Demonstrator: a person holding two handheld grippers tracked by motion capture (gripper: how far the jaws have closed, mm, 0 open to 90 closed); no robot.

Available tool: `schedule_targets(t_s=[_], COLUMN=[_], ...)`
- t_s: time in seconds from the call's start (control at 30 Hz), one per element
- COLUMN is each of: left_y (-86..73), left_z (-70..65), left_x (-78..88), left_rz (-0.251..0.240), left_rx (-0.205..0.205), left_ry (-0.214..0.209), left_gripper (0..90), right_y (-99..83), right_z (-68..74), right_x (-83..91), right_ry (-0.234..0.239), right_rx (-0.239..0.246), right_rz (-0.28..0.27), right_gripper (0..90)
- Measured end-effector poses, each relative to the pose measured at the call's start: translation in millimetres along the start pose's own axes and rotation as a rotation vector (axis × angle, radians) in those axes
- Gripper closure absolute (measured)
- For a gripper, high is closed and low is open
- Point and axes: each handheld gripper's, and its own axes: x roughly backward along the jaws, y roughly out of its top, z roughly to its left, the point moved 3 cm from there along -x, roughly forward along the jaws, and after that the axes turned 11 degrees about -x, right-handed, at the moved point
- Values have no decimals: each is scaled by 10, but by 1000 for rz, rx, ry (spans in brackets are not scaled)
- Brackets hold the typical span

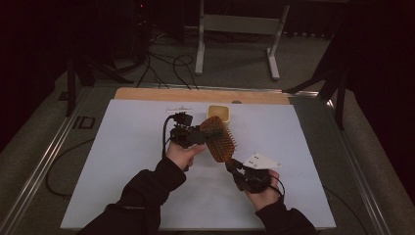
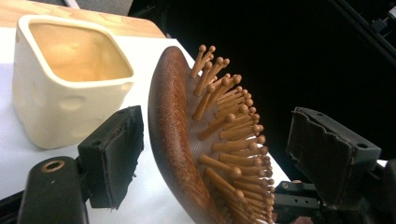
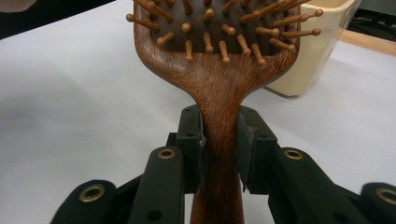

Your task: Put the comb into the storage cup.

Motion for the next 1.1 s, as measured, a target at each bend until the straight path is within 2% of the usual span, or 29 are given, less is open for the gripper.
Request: schedule_targets(t_s=[0.17,0.3,0.33,0.5,0.63,0.77,1.1], left_y=[-8,-8,-20,-18,-7,0,37], left_z=[-3,-9,-18,-9,-12,-15,-37], left_x=[-30,-35,-54,-54,-29,-26,-12], left_rz=[-1,-2,4,1,-15,-22,-18], left_rx=[21,21,17,31,53,61,43], left_ry=[23,19,10,-19,-40,-54,-78], left_gripper=[232,298,375,427,469,494,522], right_y=[3,4,4,0,3,9,11], right_z=[2,4,11,4,10,14,11], right_x=[2,2,2,1,0,7,2], right_ry=[2,3,3,6,-1,-3,13], right_rx=[3,5,7,-4,6,8,-6], right_rz=[-2,-4,-5,-3,-3,-9,-17], right_gripper=[730,730,730,730,730,730,722])
